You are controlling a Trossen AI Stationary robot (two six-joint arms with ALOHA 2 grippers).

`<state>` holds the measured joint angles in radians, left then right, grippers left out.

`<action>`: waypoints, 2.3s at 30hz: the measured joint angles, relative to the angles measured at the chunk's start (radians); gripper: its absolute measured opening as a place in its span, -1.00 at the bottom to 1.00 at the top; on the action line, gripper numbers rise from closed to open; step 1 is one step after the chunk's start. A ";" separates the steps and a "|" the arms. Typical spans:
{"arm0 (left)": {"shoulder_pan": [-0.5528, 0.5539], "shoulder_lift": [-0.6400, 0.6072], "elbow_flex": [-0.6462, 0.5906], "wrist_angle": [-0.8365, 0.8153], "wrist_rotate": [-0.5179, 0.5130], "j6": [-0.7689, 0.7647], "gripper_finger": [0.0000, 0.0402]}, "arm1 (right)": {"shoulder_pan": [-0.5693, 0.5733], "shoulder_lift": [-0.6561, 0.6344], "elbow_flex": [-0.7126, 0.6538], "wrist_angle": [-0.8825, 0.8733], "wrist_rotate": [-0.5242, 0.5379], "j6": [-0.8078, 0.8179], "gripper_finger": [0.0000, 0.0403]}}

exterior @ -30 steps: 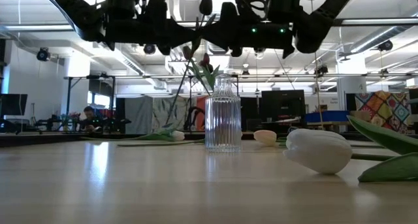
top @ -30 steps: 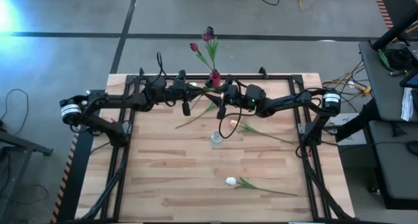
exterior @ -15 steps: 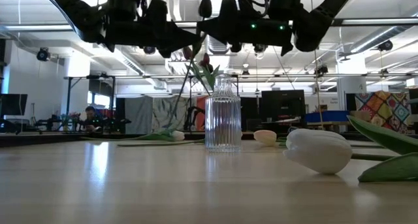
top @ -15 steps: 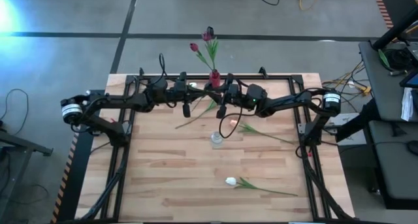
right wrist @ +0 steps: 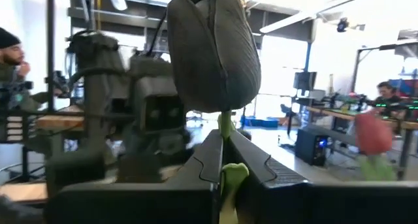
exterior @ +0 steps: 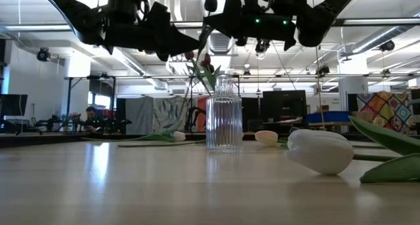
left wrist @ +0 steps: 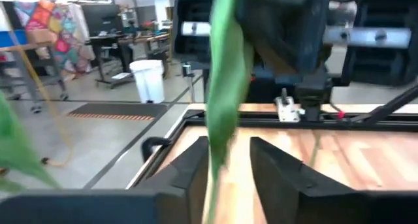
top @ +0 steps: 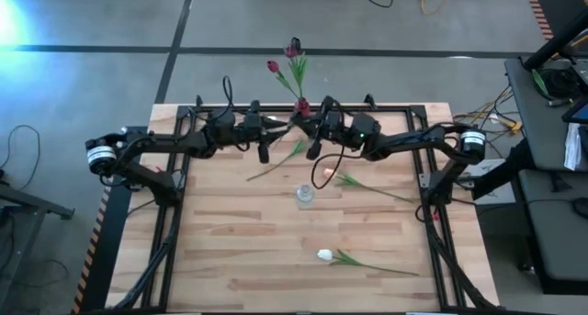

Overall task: Sort flowers into vase by color
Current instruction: Put the black tulip into the red vase

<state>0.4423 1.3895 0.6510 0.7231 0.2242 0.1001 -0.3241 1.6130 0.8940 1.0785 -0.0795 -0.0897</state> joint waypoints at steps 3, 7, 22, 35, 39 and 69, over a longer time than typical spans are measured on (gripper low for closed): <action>0.000 0.000 -0.015 0.002 -0.036 0.030 -0.34 | -0.027 -0.027 0.000 -0.033 0.001 0.000 -0.95; 0.002 -0.001 -0.033 0.023 -0.087 0.048 -0.16 | -0.065 -0.058 0.000 -0.056 0.001 0.001 -0.95; 0.027 -0.007 -0.129 0.176 -0.095 0.029 0.01 | -0.089 -0.188 -0.013 -0.218 0.003 -0.018 -0.95; 0.069 -0.010 -0.275 0.335 -0.095 0.019 0.01 | -0.094 -0.222 -0.014 -0.214 0.027 -0.019 -0.95; 0.069 -0.011 -0.324 0.420 -0.095 0.014 0.01 | -0.111 -0.244 -0.014 -0.215 0.031 -0.016 -0.95; 0.070 -0.010 -0.417 0.527 -0.091 0.003 0.01 | -0.262 -0.093 0.251 -0.429 0.082 0.003 -0.95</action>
<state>0.5125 1.3800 0.2337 1.2502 0.1329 0.1036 -0.5865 1.5201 1.1449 0.6500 0.0023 -0.0870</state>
